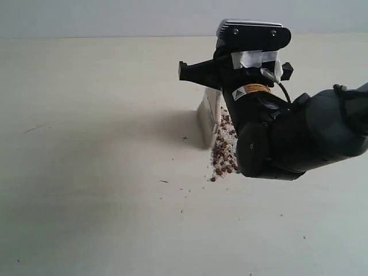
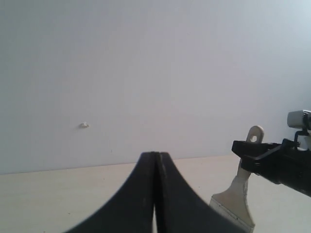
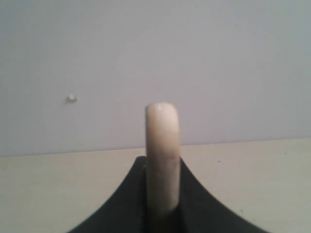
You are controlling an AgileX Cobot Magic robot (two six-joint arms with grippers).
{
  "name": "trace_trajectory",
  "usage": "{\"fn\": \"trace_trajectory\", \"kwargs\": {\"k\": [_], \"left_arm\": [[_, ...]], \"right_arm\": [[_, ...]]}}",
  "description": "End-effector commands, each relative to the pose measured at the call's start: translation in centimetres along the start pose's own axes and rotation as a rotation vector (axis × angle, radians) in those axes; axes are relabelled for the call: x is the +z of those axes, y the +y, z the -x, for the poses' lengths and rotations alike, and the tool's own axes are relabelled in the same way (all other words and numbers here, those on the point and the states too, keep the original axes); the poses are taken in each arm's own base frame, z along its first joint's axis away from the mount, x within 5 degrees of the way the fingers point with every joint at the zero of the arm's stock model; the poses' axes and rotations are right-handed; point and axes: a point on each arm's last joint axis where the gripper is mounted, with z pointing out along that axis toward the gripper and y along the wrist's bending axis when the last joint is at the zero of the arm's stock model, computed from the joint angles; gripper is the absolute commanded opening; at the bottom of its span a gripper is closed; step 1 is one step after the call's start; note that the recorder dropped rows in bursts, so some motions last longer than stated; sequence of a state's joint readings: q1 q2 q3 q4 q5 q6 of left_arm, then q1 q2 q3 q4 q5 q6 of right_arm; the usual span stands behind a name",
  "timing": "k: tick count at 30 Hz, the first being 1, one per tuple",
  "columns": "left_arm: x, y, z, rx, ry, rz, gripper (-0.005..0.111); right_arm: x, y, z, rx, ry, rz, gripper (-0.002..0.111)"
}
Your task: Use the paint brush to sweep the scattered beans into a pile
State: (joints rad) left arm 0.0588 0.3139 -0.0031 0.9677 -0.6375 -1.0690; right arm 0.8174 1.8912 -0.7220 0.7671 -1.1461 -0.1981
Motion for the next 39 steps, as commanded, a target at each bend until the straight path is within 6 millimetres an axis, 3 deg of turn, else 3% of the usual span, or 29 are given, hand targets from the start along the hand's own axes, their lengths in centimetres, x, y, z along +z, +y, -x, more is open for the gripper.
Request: {"fn": "trace_trajectory", "kwargs": {"k": [1,6,10,15,17,25,29,34,39], "left_arm": [[-0.1,0.0,0.0,0.001,-0.006,-0.001,0.0],[-0.1,0.0,0.0,0.001,-0.006,-0.001,0.0],[-0.1,0.0,0.0,0.001,-0.006,-0.001,0.0],[-0.1,0.0,0.0,0.001,-0.006,-0.001,0.0],[-0.1,0.0,0.0,0.001,-0.006,-0.001,0.0],[-0.1,0.0,0.0,0.001,-0.006,-0.001,0.0],[-0.1,0.0,0.0,0.001,-0.006,-0.001,0.0],[-0.1,0.0,0.0,0.001,-0.006,-0.001,0.0],[-0.1,0.0,0.0,0.001,-0.006,-0.001,0.0]], "right_arm": [[-0.5,0.5,3.0,0.023,-0.052,0.073,0.0],[-0.5,-1.1,6.7,-0.052,-0.072,0.067,0.0],[0.2,-3.6,8.9,-0.147,-0.046,0.121,0.0],[1.6,-6.3,9.4,-0.265,-0.033,0.305,0.0],[2.4,-7.3,9.4,-0.237,-0.034,0.407,0.0],[7.1,-10.2,9.3,-0.074,-0.096,0.77,0.0],[10.2,-10.8,9.0,-0.146,-0.103,0.932,0.0],[14.2,-10.5,8.2,-0.282,0.021,1.119,0.0],[17.8,-10.6,9.2,-0.297,0.147,1.176,0.0]]}}
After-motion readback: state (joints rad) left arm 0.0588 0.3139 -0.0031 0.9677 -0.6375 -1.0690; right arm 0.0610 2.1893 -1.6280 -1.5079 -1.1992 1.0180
